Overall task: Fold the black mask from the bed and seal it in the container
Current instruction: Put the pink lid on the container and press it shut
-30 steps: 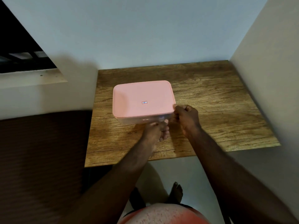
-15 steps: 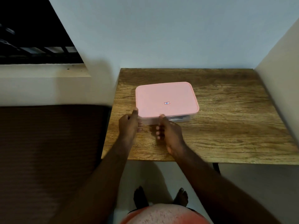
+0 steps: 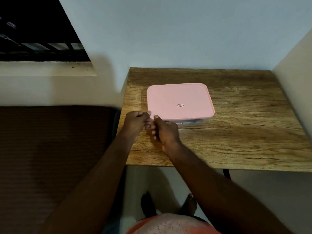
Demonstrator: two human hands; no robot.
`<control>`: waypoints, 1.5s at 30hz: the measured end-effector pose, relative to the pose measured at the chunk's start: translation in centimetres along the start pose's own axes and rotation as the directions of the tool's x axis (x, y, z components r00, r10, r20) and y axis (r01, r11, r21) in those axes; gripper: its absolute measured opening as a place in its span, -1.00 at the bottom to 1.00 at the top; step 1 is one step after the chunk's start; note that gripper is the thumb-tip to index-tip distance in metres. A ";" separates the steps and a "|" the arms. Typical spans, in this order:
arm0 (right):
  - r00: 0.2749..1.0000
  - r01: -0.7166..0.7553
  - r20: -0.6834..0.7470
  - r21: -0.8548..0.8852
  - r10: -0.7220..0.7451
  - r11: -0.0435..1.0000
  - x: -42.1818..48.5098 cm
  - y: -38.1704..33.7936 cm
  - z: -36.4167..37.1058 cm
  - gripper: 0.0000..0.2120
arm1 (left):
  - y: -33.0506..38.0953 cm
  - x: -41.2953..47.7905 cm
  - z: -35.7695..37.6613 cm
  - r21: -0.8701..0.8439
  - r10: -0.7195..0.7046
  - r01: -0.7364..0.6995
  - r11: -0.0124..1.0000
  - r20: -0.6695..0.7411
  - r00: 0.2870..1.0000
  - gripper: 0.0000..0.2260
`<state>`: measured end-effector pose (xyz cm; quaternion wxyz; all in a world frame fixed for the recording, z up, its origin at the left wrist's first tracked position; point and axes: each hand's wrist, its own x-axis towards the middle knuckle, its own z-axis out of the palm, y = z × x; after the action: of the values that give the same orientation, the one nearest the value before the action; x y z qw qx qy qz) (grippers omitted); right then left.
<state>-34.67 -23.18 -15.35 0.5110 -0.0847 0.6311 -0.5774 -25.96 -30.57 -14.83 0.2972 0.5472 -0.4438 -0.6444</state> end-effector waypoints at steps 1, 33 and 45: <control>1.000 0.016 -0.013 0.004 -0.016 1.000 0.0 0.1 0.1 -0.63 | -0.1 0.0 0.1 0.013 0.008 -0.008 1.000 -0.013 1.000 -0.87; 0.795 0.396 0.486 -0.869 -0.363 -0.297 5.4 -6.0 -12.8 -0.40 | -2.4 1.6 3.9 0.848 0.516 -0.528 -0.033 0.467 0.718 -0.44; 0.724 0.490 0.596 -0.798 -0.346 -0.351 8.8 -7.1 -9.4 -0.42 | 0.4 3.9 3.1 0.938 0.515 -0.346 -0.037 0.315 0.798 -0.44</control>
<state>-49.16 -25.51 -16.17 0.0463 -0.6841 0.7264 -0.0479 -29.90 -33.35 -16.14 0.0794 0.4747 -0.8761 -0.0288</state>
